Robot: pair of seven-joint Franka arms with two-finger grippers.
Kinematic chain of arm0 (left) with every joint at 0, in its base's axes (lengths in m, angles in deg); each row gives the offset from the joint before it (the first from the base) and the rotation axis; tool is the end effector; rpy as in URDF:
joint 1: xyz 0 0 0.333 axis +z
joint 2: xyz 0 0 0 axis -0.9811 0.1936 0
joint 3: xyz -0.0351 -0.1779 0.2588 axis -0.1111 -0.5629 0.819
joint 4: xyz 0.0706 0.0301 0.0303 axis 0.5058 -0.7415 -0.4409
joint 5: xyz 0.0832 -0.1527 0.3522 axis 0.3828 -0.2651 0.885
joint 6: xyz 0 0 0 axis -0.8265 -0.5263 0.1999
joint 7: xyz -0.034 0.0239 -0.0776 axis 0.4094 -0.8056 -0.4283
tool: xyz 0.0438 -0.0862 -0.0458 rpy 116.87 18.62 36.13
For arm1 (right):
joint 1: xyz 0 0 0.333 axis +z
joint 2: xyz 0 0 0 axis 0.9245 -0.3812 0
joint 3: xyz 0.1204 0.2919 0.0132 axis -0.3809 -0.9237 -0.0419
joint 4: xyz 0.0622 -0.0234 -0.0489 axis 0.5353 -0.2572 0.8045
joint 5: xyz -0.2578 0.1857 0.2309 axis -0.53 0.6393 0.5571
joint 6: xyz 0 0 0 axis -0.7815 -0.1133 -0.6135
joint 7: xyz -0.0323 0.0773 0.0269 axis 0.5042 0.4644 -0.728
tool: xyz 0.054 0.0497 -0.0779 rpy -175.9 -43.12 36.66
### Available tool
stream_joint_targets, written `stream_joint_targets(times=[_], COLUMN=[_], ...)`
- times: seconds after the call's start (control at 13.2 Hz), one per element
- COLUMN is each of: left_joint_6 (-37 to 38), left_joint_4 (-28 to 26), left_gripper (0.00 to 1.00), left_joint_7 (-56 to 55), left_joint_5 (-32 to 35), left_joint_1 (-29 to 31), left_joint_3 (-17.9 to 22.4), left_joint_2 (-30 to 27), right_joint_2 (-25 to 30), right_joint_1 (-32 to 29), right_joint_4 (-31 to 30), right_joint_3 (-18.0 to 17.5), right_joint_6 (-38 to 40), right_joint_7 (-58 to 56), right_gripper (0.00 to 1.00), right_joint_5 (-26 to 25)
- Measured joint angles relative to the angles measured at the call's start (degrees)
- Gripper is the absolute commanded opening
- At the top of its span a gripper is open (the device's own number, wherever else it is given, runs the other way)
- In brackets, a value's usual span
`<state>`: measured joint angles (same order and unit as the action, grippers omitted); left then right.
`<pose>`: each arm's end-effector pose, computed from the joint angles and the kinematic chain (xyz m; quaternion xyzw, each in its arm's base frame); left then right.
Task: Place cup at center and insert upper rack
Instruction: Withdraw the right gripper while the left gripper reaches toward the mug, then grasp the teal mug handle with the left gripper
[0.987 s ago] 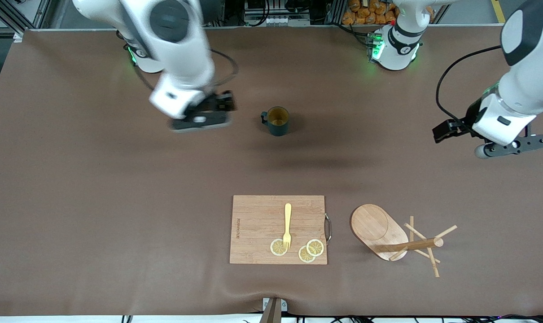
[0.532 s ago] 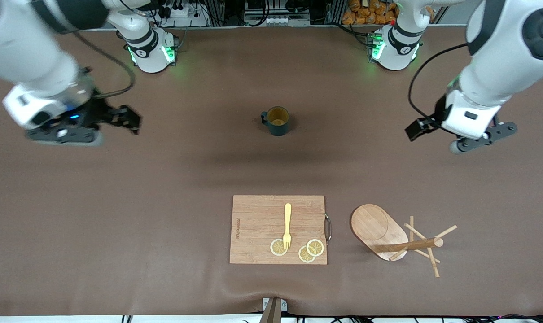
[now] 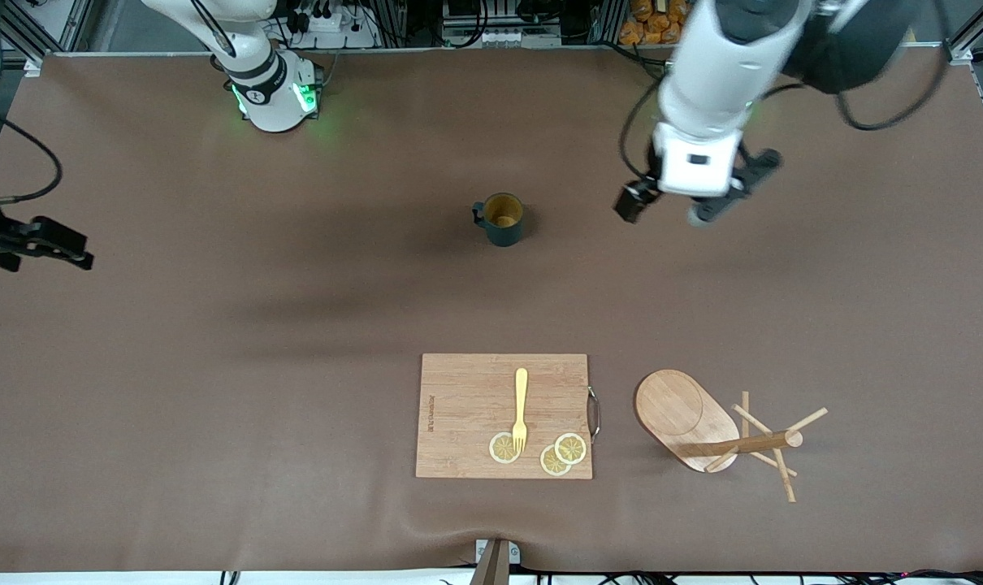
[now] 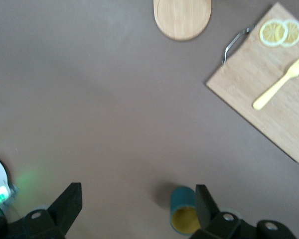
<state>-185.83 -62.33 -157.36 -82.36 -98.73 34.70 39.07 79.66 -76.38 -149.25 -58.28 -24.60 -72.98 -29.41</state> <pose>0.4740 -0.3298 0.5449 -0.9401 -0.3395 0.0190 0.0256 0.5992 -0.0494 0.6017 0.9999 0.0084 0.0084 0.0073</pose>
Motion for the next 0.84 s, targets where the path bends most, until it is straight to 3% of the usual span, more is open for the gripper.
stream_joint_targets(times=[0.38, 0.84], left_joint_6=[-0.73, 0.42], left_joint_4=[3.82, 14.95], left_gripper=[1.0, 1.0], left_joint_7=[-19.51, -40.74], left_joint_5=[4.59, 13.19], left_joint_1=[-11.43, -24.56], left_joint_3=[0.09, 0.68], left_joint_2=[6.5, 22.65], right_joint_2=[-0.23, -0.3], right_joint_1=[-2.41, -2.51], right_joint_4=[-1.37, -3.18], right_joint_3=[-0.04, -0.12], right_joint_6=[-4.79, -0.57], right_joint_7=[-0.59, -0.54], right_gripper=[1.0, 1.0], right_joint_5=[-0.04, -0.02])
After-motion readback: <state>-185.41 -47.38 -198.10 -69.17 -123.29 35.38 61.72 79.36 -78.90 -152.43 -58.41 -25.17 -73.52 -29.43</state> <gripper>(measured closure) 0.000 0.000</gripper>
